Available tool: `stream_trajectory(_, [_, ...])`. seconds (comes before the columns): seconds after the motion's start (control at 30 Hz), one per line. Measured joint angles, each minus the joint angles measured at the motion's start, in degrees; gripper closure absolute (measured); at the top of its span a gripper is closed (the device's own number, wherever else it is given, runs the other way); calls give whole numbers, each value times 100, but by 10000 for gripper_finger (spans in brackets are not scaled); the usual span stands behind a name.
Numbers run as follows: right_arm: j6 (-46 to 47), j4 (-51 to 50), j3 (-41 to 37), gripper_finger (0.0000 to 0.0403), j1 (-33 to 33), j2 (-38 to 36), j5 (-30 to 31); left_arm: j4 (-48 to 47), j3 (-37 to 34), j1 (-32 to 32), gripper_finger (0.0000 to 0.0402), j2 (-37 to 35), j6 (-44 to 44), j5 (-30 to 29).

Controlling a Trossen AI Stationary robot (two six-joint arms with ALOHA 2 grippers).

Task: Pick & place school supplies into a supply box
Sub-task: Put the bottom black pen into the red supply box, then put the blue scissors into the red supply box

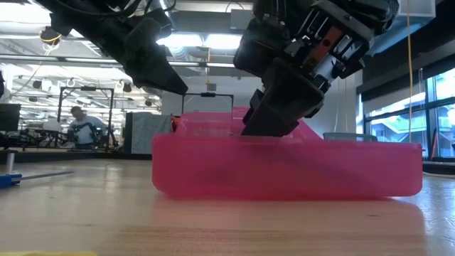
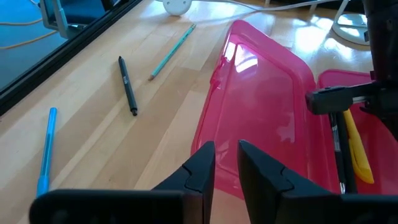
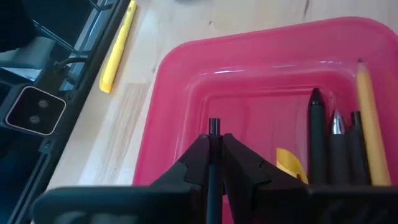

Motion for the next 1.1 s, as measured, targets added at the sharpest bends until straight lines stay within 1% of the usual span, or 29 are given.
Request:
stream_trajectory(0.27, [-39,2,0,357,0,0,-13,2,0,1,341,0,0,0])
stream_trajectory(0.57, [-160,0,0,311,0,0,-11,1,0,0,342,0,0,0])
stream_trajectory(0.73, [-169,-2,0,292,0,0,-7,2,0,0,342,0,0,0])
stream_trajectory(1.1, [-318,-97,0,289,-13,-39,44,2,0,1,343,1,0,0])
